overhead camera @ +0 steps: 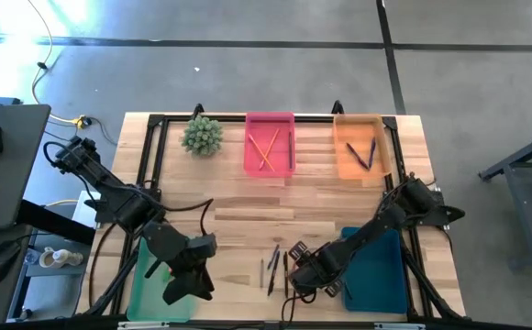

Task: Sort crayons/erasers/pens/pencils in bins
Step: Put the pink pencil into the red bin

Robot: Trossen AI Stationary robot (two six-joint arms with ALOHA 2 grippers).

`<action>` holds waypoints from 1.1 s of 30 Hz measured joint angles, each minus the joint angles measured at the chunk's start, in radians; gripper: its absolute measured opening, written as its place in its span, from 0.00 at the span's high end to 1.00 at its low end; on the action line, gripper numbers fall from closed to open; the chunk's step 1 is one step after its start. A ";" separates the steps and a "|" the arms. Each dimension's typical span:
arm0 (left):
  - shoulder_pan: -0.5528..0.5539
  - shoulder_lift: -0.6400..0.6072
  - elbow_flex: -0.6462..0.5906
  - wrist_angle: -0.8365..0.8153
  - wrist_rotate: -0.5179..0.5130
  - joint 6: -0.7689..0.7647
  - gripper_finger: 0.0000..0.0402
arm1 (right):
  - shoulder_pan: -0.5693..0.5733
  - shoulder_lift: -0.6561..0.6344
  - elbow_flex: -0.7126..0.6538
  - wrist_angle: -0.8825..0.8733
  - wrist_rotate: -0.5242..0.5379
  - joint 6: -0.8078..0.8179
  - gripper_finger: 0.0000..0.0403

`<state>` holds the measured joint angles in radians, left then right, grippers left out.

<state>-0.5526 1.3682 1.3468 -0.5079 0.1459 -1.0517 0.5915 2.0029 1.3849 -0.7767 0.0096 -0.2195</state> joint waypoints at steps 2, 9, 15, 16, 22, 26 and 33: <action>-0.001 0.000 0.000 -0.005 0.000 0.014 0.70 | 0.001 0.016 0.000 0.003 -0.011 -0.003 0.54; 0.000 0.000 -0.001 -0.025 0.000 0.033 0.70 | 0.002 0.034 0.001 0.008 0.001 -0.023 0.55; 0.006 0.000 -0.001 -0.059 0.002 -0.007 0.70 | -0.001 0.034 0.001 0.004 -0.004 -0.033 0.67; 0.008 0.000 -0.001 -0.061 0.003 -0.012 0.70 | -0.001 0.034 0.001 0.003 -0.004 -0.032 0.70; 0.015 -0.012 -0.001 -0.063 0.037 -0.019 0.70 | -0.002 0.034 0.001 0.001 -0.002 -0.025 0.86; 0.022 -0.029 -0.001 -0.068 0.057 -0.037 0.70 | -0.002 0.035 0.001 0.000 0.005 -0.025 0.95; 0.023 -0.096 -0.001 -0.072 0.052 -0.041 0.70 | -0.003 0.034 0.001 -0.004 0.019 0.020 0.98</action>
<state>-0.5301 1.2719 1.3457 -0.5799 0.1980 -1.0924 0.5888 2.0373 1.3861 -0.7811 0.0284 -0.1997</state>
